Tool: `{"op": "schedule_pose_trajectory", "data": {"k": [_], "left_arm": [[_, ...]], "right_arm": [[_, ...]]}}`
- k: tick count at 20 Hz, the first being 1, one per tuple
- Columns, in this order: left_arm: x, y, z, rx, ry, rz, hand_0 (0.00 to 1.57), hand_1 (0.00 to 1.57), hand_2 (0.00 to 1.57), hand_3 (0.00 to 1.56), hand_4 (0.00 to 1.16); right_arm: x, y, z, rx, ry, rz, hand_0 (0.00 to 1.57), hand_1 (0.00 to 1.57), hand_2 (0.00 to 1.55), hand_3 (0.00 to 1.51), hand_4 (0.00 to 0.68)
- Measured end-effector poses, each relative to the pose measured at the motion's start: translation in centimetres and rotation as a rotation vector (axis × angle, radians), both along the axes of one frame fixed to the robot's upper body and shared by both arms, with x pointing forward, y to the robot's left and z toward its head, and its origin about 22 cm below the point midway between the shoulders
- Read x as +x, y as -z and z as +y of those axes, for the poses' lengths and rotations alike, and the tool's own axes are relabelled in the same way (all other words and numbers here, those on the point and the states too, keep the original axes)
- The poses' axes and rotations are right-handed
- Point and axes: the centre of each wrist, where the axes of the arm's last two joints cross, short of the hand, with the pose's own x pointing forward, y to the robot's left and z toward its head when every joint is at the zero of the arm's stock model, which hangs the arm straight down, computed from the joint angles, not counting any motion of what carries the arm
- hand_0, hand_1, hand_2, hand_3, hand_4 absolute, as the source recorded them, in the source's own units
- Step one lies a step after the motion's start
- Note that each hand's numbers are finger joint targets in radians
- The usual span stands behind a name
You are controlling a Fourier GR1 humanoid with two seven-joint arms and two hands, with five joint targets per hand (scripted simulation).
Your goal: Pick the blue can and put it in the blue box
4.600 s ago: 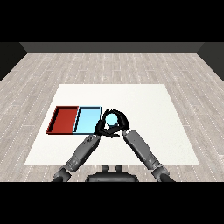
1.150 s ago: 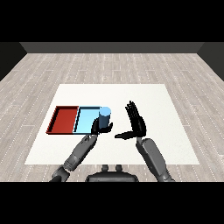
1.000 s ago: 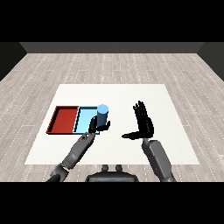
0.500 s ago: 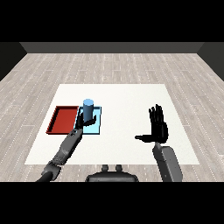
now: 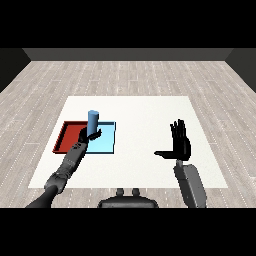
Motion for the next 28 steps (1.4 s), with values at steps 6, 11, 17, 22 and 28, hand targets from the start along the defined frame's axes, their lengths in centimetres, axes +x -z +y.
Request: {"op": "schedule_pose_trajectory", "data": {"k": [6, 11, 17, 22, 28], "left_arm": [[0.2, 0.9, 0.3, 0.073, -0.033, 0.161, 1.52, 1.52, 1.4, 1.14, 0.91], [-0.2, 1.8, -1.0, 0.127, -0.008, 0.252, 1.5, 1.5, 1.4, 0.54, 0.85], [-0.1, 1.8, -1.1, 0.103, 0.009, 0.303, 0.86, 0.86, 0.88, 0.48, 0.65], [-0.2, 2.1, -1.9, 0.15, 0.032, 0.341, 0.0, 0.0, 0.0, 0.0, 0.0], [-0.7, 2.8, -2.7, 0.146, -0.082, 0.235, 0.0, 0.0, 0.0, 0.0, 0.0]], "right_arm": [[1.2, 1.0, -0.3, 0.02, 0.017, 0.034, 0.0, 0.0, 0.0, 0.0, 0.0], [1.5, 1.6, -1.1, 0.027, 0.024, 0.049, 0.0, 0.0, 0.0, 0.0, 0.0], [1.5, 1.8, -1.5, 0.033, 0.019, 0.042, 0.0, 0.0, 0.0, 0.0, 0.0], [1.6, 1.8, -1.1, 0.039, 0.019, 0.036, 0.0, 0.0, 0.0, 0.0, 0.0], [1.2, 2.1, -0.7, 0.062, 0.006, 0.026, 0.0, 0.0, 0.0, 0.0, 0.0]]}}
